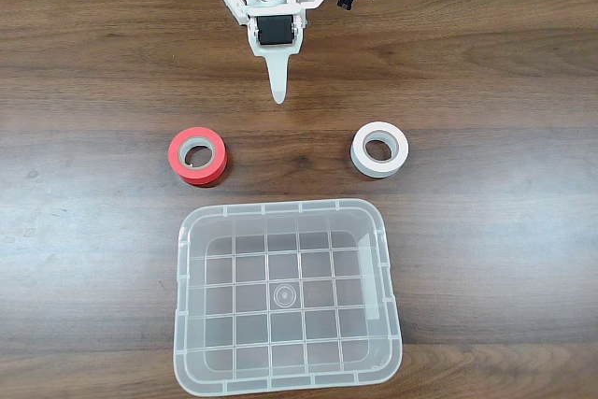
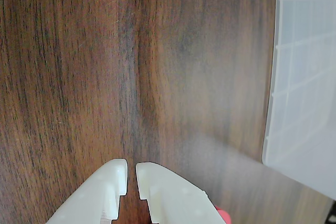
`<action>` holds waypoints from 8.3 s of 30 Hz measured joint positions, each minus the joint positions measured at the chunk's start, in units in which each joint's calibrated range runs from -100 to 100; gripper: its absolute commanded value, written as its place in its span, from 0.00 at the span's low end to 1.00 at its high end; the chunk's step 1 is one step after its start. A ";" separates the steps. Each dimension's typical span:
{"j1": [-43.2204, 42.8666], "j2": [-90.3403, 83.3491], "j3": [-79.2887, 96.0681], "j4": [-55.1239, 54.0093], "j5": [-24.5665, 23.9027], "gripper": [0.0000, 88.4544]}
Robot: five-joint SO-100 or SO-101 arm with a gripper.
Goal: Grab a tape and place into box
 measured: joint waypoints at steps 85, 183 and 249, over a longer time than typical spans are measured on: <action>29.00 85.22 -71.66 2.71 9.86 0.01; 5.63 94.77 -116.34 11.36 8.09 0.01; 1.13 147.68 -154.87 19.24 7.98 0.29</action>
